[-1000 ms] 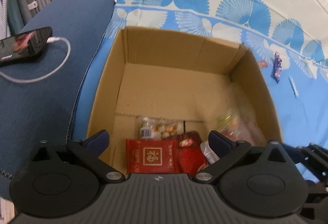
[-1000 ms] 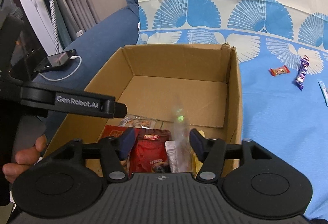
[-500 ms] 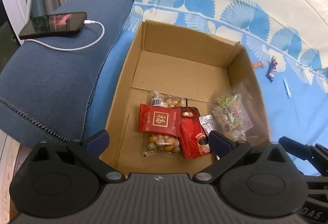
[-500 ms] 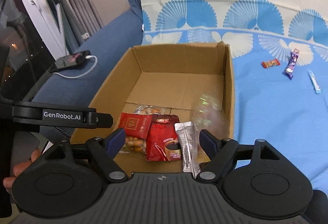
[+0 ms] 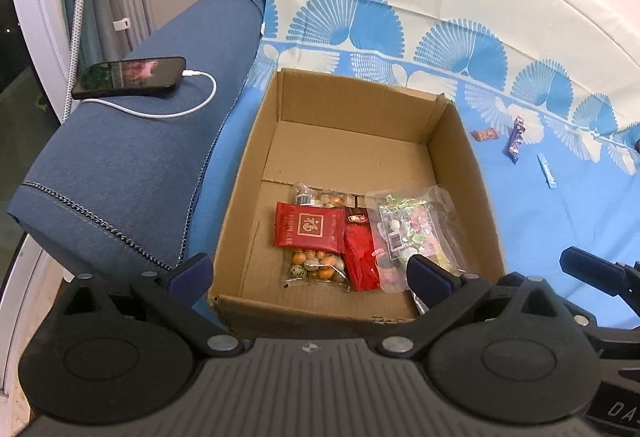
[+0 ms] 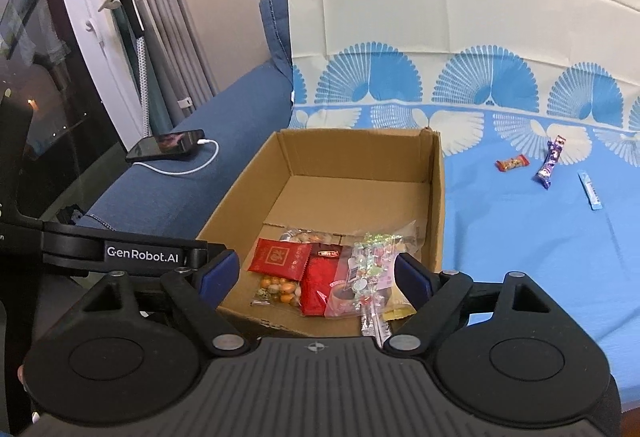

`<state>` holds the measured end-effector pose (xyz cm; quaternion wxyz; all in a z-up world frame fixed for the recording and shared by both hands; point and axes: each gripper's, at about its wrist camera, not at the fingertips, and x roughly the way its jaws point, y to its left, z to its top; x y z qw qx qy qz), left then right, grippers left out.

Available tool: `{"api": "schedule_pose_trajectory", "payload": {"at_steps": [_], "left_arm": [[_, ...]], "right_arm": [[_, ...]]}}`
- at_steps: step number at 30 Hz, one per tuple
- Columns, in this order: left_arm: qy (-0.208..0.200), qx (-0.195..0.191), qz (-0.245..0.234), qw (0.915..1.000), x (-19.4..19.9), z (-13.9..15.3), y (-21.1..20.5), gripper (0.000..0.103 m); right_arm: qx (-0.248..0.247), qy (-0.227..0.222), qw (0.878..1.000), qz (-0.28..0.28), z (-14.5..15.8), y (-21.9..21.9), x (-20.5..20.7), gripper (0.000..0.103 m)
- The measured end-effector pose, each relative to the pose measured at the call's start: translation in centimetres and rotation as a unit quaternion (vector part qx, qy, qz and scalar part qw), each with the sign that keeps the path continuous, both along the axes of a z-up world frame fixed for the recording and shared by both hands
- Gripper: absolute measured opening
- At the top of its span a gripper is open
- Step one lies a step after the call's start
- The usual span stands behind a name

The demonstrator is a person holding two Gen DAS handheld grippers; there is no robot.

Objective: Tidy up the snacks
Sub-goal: 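Lift both open grippers out of the box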

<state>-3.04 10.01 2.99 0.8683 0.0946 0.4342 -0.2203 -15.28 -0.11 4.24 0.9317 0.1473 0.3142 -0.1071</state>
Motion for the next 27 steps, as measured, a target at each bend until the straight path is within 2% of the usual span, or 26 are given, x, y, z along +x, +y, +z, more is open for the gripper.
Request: {"api": "schedule_pose_trajectory", "payload": {"at_steps": [27], "left_arm": [[-0.021,-0.001,-0.005,0.9998,-1.4,1.6,0.2,0.103]], "right_arm": [[-0.007,-0.016,1.0,0.002,0.7,0.3,-1.5,0.094]]}}
